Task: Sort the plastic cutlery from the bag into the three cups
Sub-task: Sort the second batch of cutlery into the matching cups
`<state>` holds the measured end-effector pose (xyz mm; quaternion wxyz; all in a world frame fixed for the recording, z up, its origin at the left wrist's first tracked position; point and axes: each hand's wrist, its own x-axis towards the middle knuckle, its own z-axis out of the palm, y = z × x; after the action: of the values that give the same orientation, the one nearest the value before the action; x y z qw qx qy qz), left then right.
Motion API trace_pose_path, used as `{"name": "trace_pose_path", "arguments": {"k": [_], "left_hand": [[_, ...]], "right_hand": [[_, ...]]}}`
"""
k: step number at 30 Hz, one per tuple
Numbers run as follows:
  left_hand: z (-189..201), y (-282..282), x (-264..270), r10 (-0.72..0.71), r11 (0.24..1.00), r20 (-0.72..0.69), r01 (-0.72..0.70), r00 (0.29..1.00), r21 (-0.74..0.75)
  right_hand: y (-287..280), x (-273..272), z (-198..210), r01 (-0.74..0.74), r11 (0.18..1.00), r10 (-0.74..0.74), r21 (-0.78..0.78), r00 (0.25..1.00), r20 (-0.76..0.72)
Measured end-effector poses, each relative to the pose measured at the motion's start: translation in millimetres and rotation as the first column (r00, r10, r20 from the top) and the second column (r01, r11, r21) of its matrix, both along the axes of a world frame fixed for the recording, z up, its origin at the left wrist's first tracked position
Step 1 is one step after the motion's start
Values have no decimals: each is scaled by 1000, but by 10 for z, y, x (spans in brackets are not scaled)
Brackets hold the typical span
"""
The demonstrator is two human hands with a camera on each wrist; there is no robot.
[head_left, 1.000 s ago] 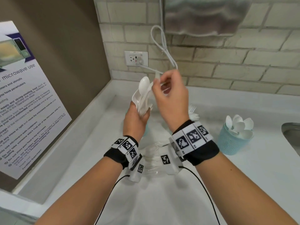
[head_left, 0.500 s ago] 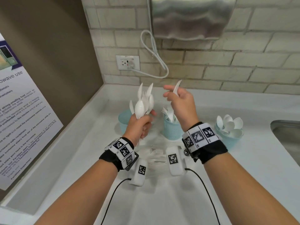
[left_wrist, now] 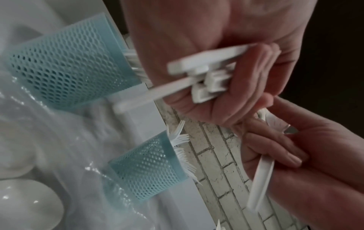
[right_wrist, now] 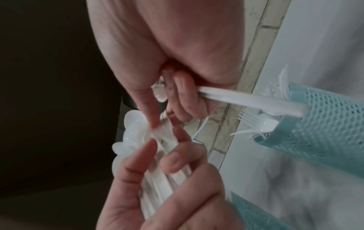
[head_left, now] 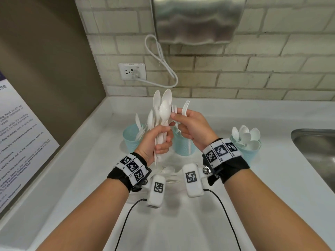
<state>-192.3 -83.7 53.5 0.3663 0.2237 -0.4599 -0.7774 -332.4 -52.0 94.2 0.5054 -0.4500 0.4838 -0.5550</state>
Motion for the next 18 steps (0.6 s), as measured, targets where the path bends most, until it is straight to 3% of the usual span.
{"name": "trace_pose_path", "arguments": {"k": [5, 8, 10, 14, 18], "left_hand": [[-35, -4, -66, 177, 984, 118, -175, 977, -21], [-65, 0, -73, 310, 947, 223, -281, 924, -154], [-83, -2, -90, 367, 919, 244, -310, 898, -244], [-155, -20, -145, 405, 891, 272, -311, 873, -331], [-212, -21, -171, 431, 879, 303, -319, 850, -355]], "right_hand": [[23, -63, 51, 234, 972, -234, -36, 972, -21], [-27, -203, 147, 455, 885, -452, -98, 890, 53], [-82, -311, 169, 535, 829, -543, -163, 840, -4], [-162, -363, 3, 512, 822, -565, -248, 787, -247], [-238, -394, -361, 422, 895, -437, -144, 767, -470]]}}
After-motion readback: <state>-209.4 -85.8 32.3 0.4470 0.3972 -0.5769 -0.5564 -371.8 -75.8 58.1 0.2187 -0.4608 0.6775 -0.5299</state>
